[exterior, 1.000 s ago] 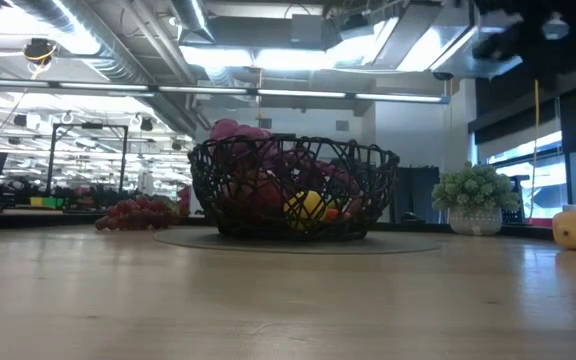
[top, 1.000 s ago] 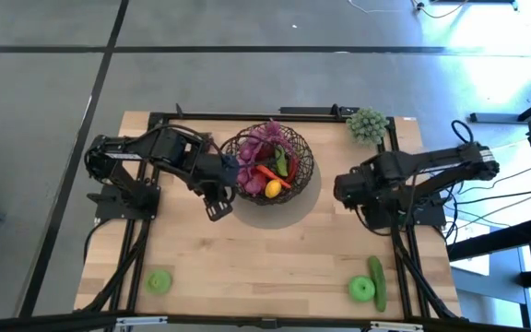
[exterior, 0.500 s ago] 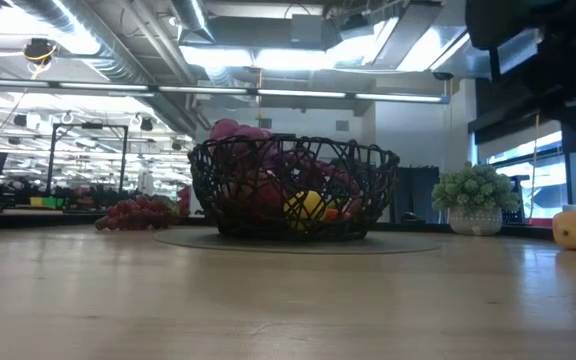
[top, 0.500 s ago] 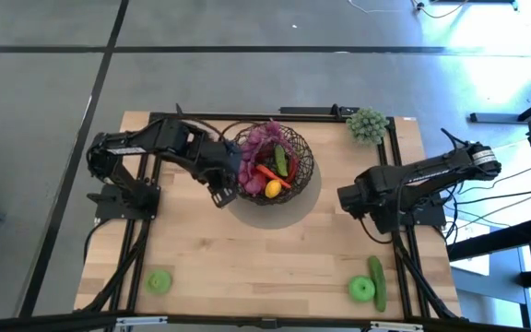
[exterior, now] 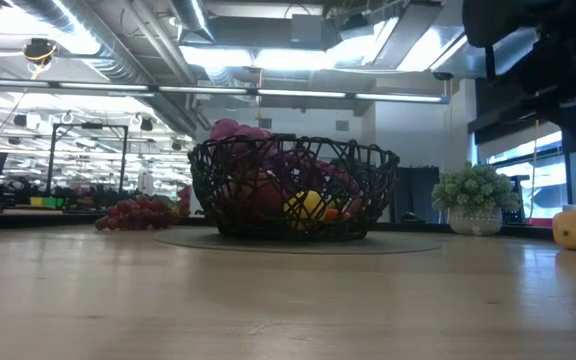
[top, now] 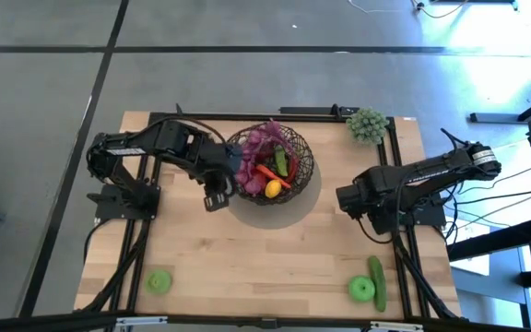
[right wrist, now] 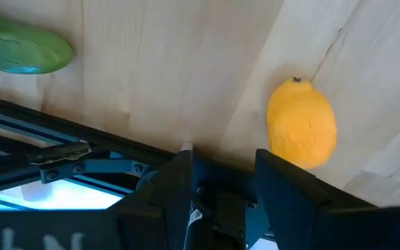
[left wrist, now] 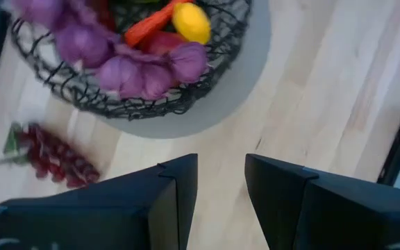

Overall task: Build produce basket
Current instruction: Put the lemon into the wire basket

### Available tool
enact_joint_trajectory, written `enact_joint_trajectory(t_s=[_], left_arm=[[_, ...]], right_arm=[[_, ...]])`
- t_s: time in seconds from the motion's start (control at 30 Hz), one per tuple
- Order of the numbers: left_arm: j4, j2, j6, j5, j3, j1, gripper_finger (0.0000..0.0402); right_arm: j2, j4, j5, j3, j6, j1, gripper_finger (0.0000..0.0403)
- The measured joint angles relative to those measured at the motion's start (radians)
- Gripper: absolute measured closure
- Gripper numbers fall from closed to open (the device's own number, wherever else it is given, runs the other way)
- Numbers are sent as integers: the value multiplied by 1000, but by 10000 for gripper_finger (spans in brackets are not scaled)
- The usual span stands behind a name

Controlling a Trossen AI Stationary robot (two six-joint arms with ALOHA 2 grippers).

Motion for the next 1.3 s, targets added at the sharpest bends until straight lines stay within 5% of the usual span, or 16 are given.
enact_joint_trajectory(t_s=[0.47, 1.3], left_arm=[[39, 0, 151, -38, 0, -59, 292], [185, 0, 150, -38, 0, -62, 292]], right_arm=[[0, 52, -7, 0, 12, 0, 248], [0, 99, 1, 1, 402, 0, 248]])
